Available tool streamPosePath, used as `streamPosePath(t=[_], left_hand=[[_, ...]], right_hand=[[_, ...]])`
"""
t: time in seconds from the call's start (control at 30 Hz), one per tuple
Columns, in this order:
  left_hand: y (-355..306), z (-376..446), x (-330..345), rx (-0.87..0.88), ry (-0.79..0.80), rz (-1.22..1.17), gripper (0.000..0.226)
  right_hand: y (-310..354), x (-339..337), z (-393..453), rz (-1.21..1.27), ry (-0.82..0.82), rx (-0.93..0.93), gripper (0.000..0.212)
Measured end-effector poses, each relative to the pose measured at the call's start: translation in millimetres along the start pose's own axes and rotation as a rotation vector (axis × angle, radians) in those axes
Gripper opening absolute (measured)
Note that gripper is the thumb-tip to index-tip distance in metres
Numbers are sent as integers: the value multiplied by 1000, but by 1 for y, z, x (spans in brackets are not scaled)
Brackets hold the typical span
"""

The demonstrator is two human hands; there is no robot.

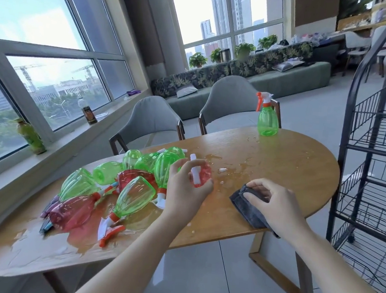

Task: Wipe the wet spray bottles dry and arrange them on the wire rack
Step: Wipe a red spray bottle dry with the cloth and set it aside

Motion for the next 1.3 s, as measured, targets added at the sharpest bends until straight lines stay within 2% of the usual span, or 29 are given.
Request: streamPosePath(t=[0.17, 0.33, 0.5, 0.6, 0.8, 0.93, 1.1, 1.3], left_hand=[[-15, -3, -11, 60, -31, 15, 64], [-26, 6, -20, 73, -31, 22, 70], [-32, 24, -16, 18, 22, 59, 92], [-32, 36, -17, -5, 28, 65, 95], [1, -1, -17, 107, -91, 27, 111], [47, -28, 10, 144, -22, 37, 111], [58, -7, 28, 190, 142, 92, 95], [65, 24, 34, 229, 150, 5, 96]], right_hand=[[3, -1, -1, 1, -4, 4, 16], [6, 2, 0, -1, -4, -13, 15], [7, 4, 4, 5, -5, -12, 15], [8, 3, 4, 3, -10, -18, 15], [12, -1, 2, 22, -38, -35, 16], [15, -6, 1, 65, -77, -48, 17], [12, -7, 5, 189, -100, -41, 17], [13, -8, 10, 402, -88, -69, 23]])
Point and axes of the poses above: each hand's wrist, its own z-axis towards the middle knuckle, its own x-axis out of the palm, y = z × x, the point moved 6 cm from there along z, towards the middle knuckle, and after that the axes turned 14 degrees about y, right-handed, at the moved point
